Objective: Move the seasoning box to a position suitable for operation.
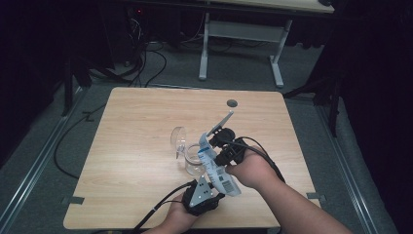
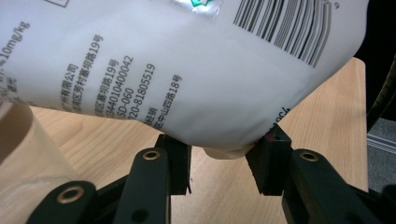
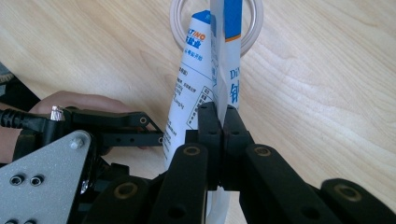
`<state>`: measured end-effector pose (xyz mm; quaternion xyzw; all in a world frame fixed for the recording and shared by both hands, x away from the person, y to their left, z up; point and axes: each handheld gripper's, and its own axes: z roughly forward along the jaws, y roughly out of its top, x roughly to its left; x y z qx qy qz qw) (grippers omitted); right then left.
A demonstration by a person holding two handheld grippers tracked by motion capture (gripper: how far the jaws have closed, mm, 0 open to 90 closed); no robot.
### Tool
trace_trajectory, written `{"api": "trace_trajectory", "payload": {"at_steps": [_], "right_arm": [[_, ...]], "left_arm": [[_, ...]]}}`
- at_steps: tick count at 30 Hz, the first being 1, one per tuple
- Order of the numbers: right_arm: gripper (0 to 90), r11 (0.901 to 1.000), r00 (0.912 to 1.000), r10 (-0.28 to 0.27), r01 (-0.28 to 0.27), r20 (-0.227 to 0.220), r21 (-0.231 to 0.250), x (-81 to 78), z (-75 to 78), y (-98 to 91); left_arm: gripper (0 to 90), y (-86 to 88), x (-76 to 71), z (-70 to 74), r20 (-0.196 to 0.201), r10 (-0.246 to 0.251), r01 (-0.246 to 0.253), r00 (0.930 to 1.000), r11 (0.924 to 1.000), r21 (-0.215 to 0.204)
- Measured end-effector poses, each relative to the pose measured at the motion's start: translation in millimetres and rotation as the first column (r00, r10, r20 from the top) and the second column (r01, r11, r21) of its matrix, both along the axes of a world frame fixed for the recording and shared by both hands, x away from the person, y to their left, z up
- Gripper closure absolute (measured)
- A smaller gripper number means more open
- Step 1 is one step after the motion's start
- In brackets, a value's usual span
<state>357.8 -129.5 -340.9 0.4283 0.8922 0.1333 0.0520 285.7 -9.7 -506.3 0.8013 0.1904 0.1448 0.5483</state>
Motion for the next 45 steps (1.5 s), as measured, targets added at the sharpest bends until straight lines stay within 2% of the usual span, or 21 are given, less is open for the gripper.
{"api": "trace_trajectory", "payload": {"at_steps": [5, 6, 8, 12, 16, 17, 21, 29, 30, 31, 35, 39, 45], "right_arm": [[87.6, 0.9999, 0.9999, -0.004, 0.004, 0.012, 0.009, 2.7, 1.0, 0.6], [87.3, 0.9998, 0.9999, -0.016, 0.016, 0.005, 0.008, 2.4, 0.9, 1.3], [87.8, 1.0, 0.9999, 0.003, -0.003, 0.015, 0.006, 3.7, 0.0, 1.2], [87.6, 1.0, 0.9999, -0.002, 0.002, 0.011, 0.008, 4.4, -0.4, 0.1], [88.0, 0.9994, 0.9994, -0.033, 0.033, 0.0, 0.013, 3.6, -0.1, 0.0], [89.2, 0.9999, 0.9999, -0.006, 0.006, 0.012, 0.01, 5.3, -0.6, -1.0], [90.0, 0.9999, 0.9997, 0.01, -0.01, 0.023, -0.003, 7.5, -0.7, -0.2], [90.0, 0.9999, 0.9997, 0.01, -0.01, 0.021, -0.011, 14.4, 0.0, 2.5], [90.0, 0.9999, 0.9999, -0.006, 0.006, 0.01, -0.012, 13.8, -0.1, 4.1], [90.0, 0.9998, 0.9998, 0.013, -0.013, 0.017, -0.017, 15.1, -0.5, 4.3], [90.0, 0.9996, 0.9996, 0.019, -0.019, 0.022, -0.022, 15.1, 0.7, 7.1], [90.0, 0.9996, 0.9993, 0.024, -0.023, 0.03, -0.019, 14.7, 3.3, 8.4], [90.0, 0.9995, 0.9992, 0.027, -0.026, 0.03, -0.019, 14.8, 4.3, 8.8]], "left_arm": [[64.3, 0.3, 4.2, 4.2, -0.012, 0.006, -0.006, 0.9999, 0.9998, -0.02], [64.4, 0.4, 4.5, 4.7, -0.012, 0.009, -0.009, 0.9999, 0.9998, -0.019], [64.4, 0.5, 4.7, 4.5, -0.01, 0.009, -0.009, 0.9999, 0.9998, -0.016], [64.4, 0.7, 5.8, 3.8, -0.009, 0.014, -0.014, 0.9999, 0.9998, -0.01], [64.5, 0.0, 7.7, 3.6, -0.016, 0.018, -0.018, 0.9997, 0.9997, -0.015], [64.5, -0.2, 8.0, 3.7, -0.015, 0.019, -0.019, 0.9997, 0.9997, -0.014], [64.4, -1.2, 10.8, 4.4, -0.021, 0.021, -0.021, 0.9996, 0.9996, -0.017], [64.3, 0.1, 14.5, 5.2, -0.024, 0.013, -0.014, 0.9996, 0.9996, -0.026], [64.3, 0.3, 14.0, 5.3, -0.022, 0.013, -0.013, 0.9997, 0.9996, -0.026], [64.3, 0.5, 13.5, 5.4, -0.019, 0.013, -0.013, 0.9997, 0.9996, -0.026], [64.3, 2.2, 12.8, 6.7, -0.004, 0.017, -0.017, 0.9999, 0.9994, -0.03], [64.2, 3.2, 11.7, 9.1, -0.008, 0.014, -0.015, 0.9999, 0.9989, -0.044], [64.1, 3.6, 9.4, 10.9, 0.003, 0.013, -0.012, 0.9999, 0.999, -0.044]]}}
